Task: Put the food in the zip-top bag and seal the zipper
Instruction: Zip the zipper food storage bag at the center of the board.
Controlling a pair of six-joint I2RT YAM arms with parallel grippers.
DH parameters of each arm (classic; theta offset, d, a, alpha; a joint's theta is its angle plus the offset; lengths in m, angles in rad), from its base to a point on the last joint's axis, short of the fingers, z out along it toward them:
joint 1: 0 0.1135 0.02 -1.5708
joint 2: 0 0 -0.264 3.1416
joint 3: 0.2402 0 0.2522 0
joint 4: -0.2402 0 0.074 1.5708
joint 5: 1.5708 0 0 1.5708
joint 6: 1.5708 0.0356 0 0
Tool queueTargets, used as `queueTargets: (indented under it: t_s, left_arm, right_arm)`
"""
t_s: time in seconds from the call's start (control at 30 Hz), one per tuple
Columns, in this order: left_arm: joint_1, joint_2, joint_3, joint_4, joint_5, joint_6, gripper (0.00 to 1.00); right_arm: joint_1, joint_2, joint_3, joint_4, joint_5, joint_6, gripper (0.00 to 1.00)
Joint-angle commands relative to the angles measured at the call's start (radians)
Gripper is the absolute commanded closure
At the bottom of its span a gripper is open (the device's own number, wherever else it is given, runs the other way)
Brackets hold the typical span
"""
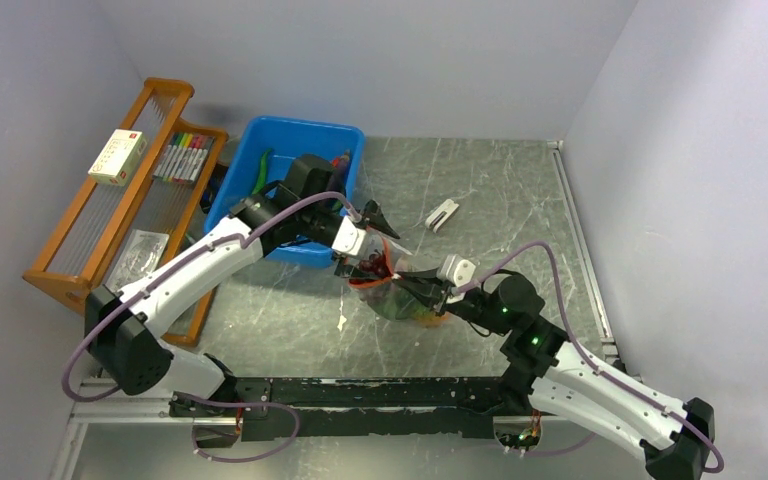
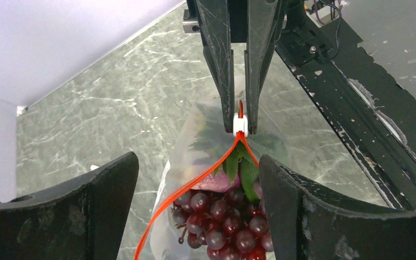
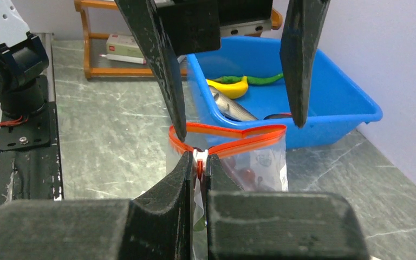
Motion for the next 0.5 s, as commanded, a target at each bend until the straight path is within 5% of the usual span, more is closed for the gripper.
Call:
queueTargets:
  t_s: [0.0, 0.23, 0.3, 0.37, 0.47]
  left_arm:
    - [-0.022, 0.04, 0.034, -0.009, 0.065, 0.06, 0.2]
    - [-0.046, 0.083, 0.003, -0.006, -0.021, 0.04, 0.32]
    - [-0.046, 0.094, 0.005, -0.004, -0.035, 0.023, 0.53]
    - [-0.046, 0.103, 0.013, -0.001, -0.047, -0.005, 0.89]
    - [-0.046, 0.111, 0.019, -0.003, -0.057, -0.026, 0.93]
  right_arm:
    - [-0.007, 0.0, 0.016, 0.045, -0.012, -0.003, 1.0]
    - [-0.01, -0.003, -0.004, 0.069, 0.019, 0.006, 1.0]
    - [-0.01, -0.002, -0.008, 0.065, 0.024, 0.012, 1.0]
    - [-0.01, -0.01, -0.015, 0.063, 0.038, 0.023, 1.0]
    - [-0.011, -0.028, -0.025, 0.055, 0.05, 0.036, 1.0]
